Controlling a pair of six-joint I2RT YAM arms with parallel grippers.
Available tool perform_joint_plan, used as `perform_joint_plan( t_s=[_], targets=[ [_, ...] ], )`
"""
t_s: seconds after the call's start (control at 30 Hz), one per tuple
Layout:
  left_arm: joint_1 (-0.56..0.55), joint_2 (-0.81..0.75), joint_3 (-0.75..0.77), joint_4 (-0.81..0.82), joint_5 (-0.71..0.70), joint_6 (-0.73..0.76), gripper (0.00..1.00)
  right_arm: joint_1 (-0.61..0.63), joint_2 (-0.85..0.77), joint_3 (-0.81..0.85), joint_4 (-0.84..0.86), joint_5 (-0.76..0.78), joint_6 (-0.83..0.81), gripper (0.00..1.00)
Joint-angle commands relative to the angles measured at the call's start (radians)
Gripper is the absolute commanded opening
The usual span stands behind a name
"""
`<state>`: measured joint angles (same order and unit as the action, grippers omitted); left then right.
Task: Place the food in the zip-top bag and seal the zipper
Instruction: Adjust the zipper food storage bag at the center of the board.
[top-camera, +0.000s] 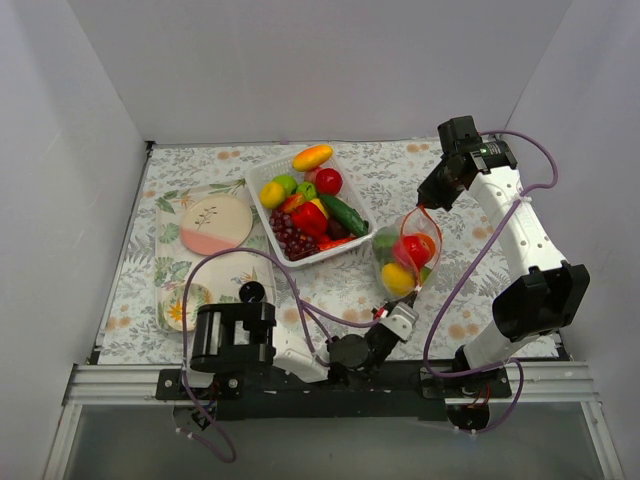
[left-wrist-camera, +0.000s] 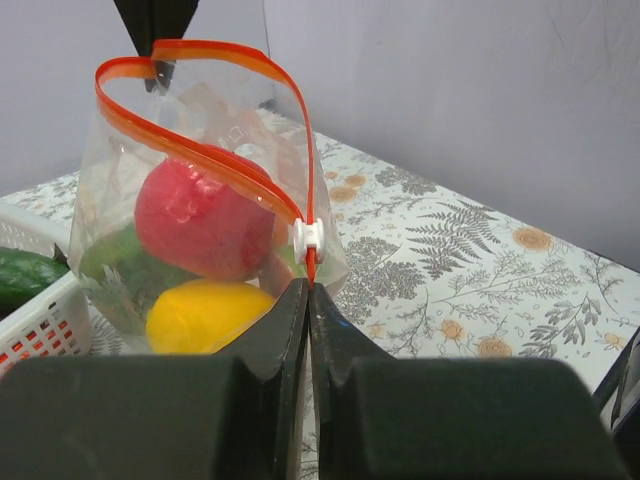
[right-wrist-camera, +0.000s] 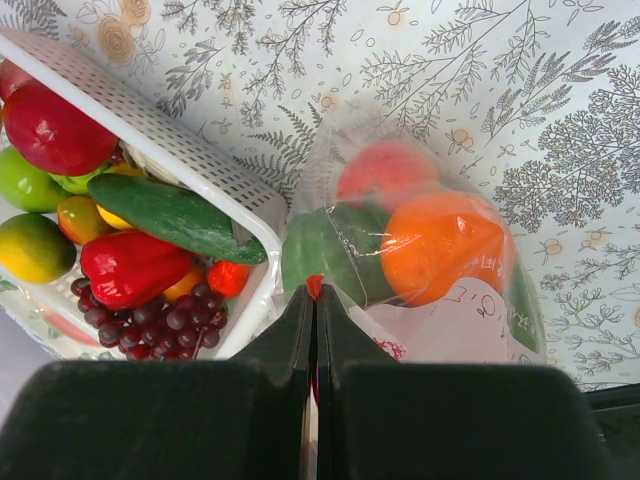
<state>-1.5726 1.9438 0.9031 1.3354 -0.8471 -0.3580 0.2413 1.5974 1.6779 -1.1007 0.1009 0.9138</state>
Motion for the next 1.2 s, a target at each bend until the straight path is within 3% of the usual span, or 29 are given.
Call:
perform_joint_plan(
  t_s=[0.0,0.3,0.5,0.63,1.07,1.17],
  targets=[
    [0.011,-0.089,-0.030,0.105,-0.010,-0.007,0.00,-0.007,-0.037,0.017,-0.013,0.002,0.016,0.01],
    [0.014,-0.233,-0.157,0.102,-0.003,-0.009,0.00,-0.005,-0.021,0.052,-0.025,0.010,0.020,0.01],
    [0.045,-0.399,-0.288,-0.090,0.028,-0.157,0.00,-0.017,-0.016,0.042,0.001,-0.003,0.034,0.01],
    [0.068,-0.460,-0.340,-0.166,0.037,-0.222,0.00,-0.019,-0.053,-0.061,0.093,-0.029,0.086,0.01],
    [0.098,-0.395,-0.357,-0.122,0.069,-0.320,0.00,-0.019,-0.053,-0.116,0.130,-0.027,0.224,0.01],
    [0.098,-0.394,-0.354,-0.143,0.075,-0.347,0.09,-0.019,-0.053,-0.133,0.137,-0.029,0.241,0.01]
  ],
)
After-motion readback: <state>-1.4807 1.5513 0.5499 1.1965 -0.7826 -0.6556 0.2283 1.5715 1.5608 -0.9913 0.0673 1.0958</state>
